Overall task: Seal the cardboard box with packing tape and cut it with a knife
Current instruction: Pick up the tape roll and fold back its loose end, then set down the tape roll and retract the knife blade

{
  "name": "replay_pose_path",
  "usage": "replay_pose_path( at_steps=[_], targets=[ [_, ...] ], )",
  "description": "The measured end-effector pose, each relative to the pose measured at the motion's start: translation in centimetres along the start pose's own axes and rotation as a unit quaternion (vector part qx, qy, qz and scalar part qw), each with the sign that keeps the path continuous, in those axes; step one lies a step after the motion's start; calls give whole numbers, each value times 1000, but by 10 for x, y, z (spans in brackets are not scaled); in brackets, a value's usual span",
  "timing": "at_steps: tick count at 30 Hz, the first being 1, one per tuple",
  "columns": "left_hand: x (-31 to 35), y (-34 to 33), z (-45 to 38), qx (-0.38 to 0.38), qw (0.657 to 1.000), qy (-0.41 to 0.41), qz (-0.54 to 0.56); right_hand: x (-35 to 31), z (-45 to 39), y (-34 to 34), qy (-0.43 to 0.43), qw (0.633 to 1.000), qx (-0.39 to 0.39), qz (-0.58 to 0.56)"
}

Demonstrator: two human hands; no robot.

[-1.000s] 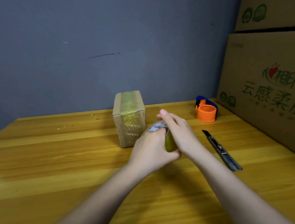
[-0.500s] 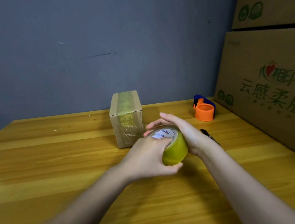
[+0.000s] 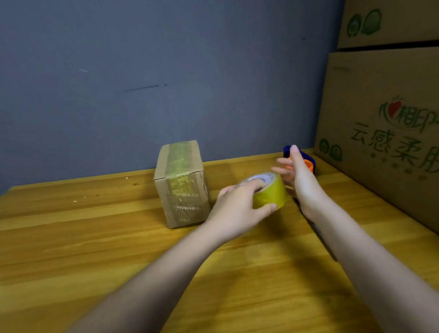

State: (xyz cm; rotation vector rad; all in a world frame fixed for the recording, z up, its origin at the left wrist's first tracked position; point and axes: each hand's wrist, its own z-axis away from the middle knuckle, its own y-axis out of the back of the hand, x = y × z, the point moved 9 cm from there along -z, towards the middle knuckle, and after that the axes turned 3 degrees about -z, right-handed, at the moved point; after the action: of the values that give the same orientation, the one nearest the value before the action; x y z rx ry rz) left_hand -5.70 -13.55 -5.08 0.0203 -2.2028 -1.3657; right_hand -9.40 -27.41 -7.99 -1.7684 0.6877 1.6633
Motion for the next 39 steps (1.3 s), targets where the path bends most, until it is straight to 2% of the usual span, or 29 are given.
replay_pose_path(
  at_steps=[2,4,7,11,15,21,25,27,29,33,39],
  targets=[
    [-6,-4,-16,18,997,33,-62,-16,-4,12,74,993,59,69],
    [-10,-10,-30,26,992,47,-113,-16,-8,5,93,986,28,135],
    [-14,-22,-47,34,989,45,-139,-1,-20,-12,64,980,-49,182],
    [-21,-34,-68,50,987,53,-143,6,-54,-7,51,981,-31,186],
    [-30,-57,-94,28,983,46,-177,15,-91,6,24,972,-11,232],
    [-47,-90,-127,4,982,61,-181,30,-122,15,7,936,-8,352],
    [-59,-106,-136,-5,983,70,-167,34,-131,13,14,870,0,492],
    [-63,-108,-138,7,985,74,-153,35,-132,8,10,849,-8,528],
    [-64,-109,-141,6,986,73,-148,40,-137,5,-4,854,-27,520],
    [-65,-112,-145,2,985,73,-157,48,-146,3,-22,888,-49,457],
    [-62,-113,-144,-8,977,79,-196,45,-136,3,-15,902,-61,427]
  ],
)
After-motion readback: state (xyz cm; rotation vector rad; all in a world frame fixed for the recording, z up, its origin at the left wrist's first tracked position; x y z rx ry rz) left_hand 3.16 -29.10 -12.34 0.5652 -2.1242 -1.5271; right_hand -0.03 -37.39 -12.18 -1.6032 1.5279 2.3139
